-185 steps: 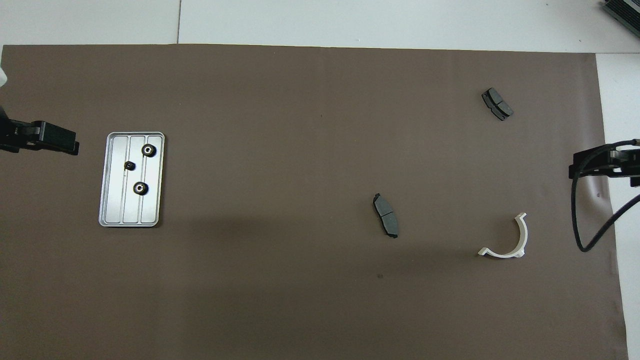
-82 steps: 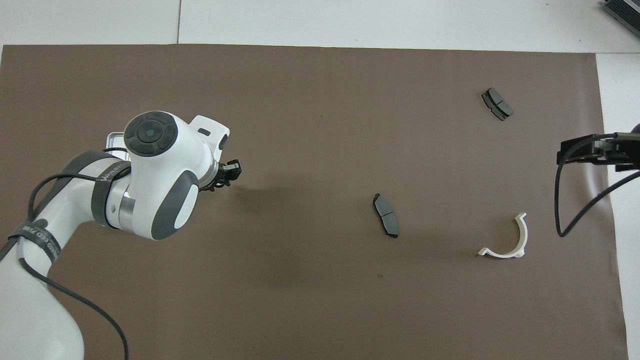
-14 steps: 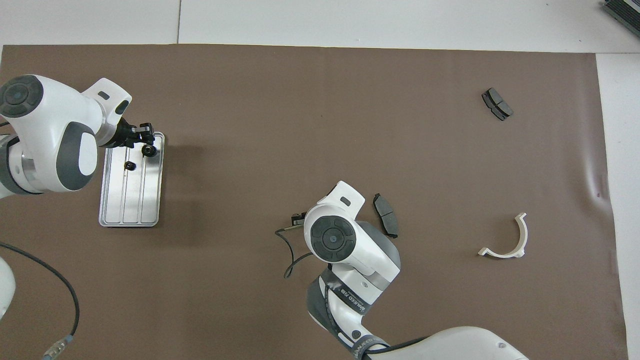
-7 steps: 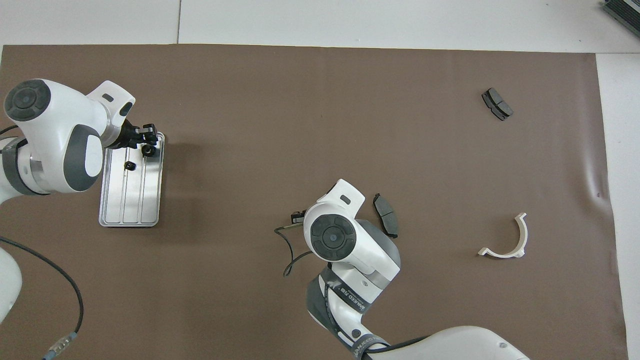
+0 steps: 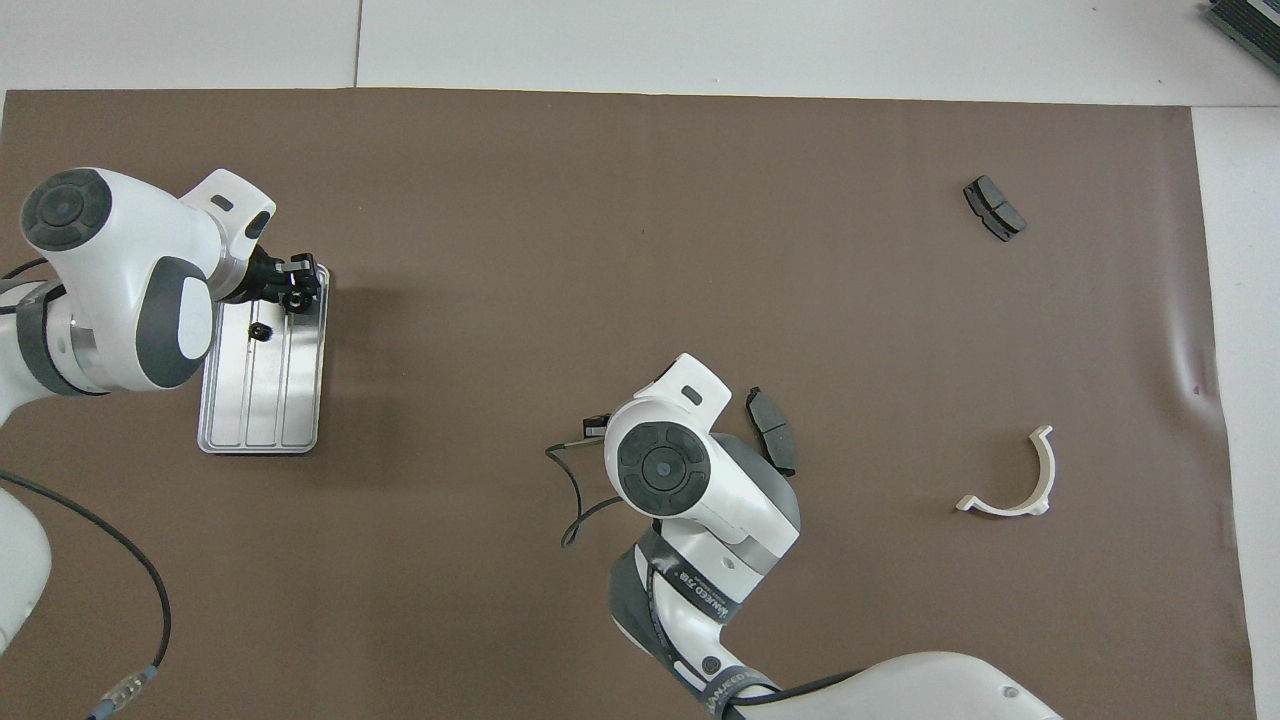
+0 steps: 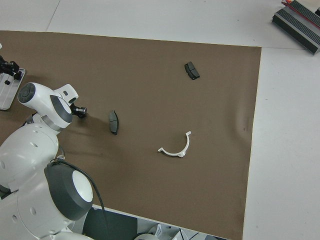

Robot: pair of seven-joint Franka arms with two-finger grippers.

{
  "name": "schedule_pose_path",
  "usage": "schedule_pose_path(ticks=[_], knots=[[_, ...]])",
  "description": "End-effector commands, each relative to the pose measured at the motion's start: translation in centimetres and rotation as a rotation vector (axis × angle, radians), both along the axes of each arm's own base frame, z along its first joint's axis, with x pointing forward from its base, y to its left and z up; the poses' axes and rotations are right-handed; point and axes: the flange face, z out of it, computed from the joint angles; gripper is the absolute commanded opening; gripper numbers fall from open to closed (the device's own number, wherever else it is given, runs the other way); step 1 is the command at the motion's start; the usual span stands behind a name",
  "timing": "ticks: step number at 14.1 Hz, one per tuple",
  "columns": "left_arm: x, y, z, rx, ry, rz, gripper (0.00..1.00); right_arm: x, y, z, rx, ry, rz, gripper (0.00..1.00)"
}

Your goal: Place bearing gear from tray to pile

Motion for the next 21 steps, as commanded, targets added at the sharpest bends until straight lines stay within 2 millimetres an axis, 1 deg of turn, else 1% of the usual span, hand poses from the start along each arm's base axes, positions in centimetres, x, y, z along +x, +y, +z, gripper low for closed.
schedule_pose_path(ticks=[1, 2, 3, 6, 8, 9, 10, 12, 14, 15, 18, 20, 21], knots=[[-0.6, 0.2, -0.7, 0.009, -0.006, 0.011, 0.50, 0.9, -0.1, 0.7, -0.013, -0.009, -0.019, 0.00], [-0.7, 0.2, -0.7, 0.009, -0.004, 0.011, 0.50, 1.1, -0.4, 1.1, -0.015, -0.010, -0.022, 0.00], [-0.7, 0.1, -0.8, 0.008, 0.000, 0.008, 0.50, 1.5, -1.1, 2.1, -0.017, -0.015, -0.031, 0.00], [-0.9, 0.0, -0.8, 0.009, 0.013, 0.006, 0.50, 3.0, -4.5, 5.8, -0.038, -0.020, -0.075, 0.00], [-0.9, 0.0, -0.8, 0.010, 0.020, 0.006, 0.47, 4.6, -8.5, 9.1, -0.053, -0.027, -0.097, 0.00], [-0.9, -0.1, -0.8, 0.010, 0.020, 0.004, 0.45, 5.2, -10.7, 10.2, -0.070, -0.015, -0.098, 0.00], [-0.9, -0.1, -0.8, 0.010, 0.020, 0.004, 0.41, 5.9, -12.9, 10.8, -0.085, 0.004, -0.101, 0.00], [-0.9, -0.1, -0.8, 0.010, 0.022, 0.004, 0.36, 7.8, -18.0, 10.9, -0.084, 0.038, -0.110, 0.00], [-0.9, -0.1, -0.8, 0.010, 0.020, 0.004, 0.33, 9.9, -24.7, 10.4, -0.054, 0.067, -0.126, 0.00], [-0.9, -0.1, -0.8, 0.010, 0.020, 0.004, 0.31, 10.4, -27.0, 10.2, -0.030, 0.078, -0.117, 0.00], [-0.8, -0.1, -0.7, 0.010, 0.020, 0.004, 0.24, 11.5, -32.8, 9.3, -0.007, 0.095, -0.134, 0.00], [-0.6, -0.4, -0.2, 0.008, 0.023, 0.005, 0.24, 11.9, -36.1, 7.6, -0.010, 0.088, -0.117, 0.00], [0.0, -0.5, 0.7, 0.006, 0.022, 0.019, 0.24, 12.1, -37.6, 6.7, -0.012, 0.086, -0.111, 0.00]])
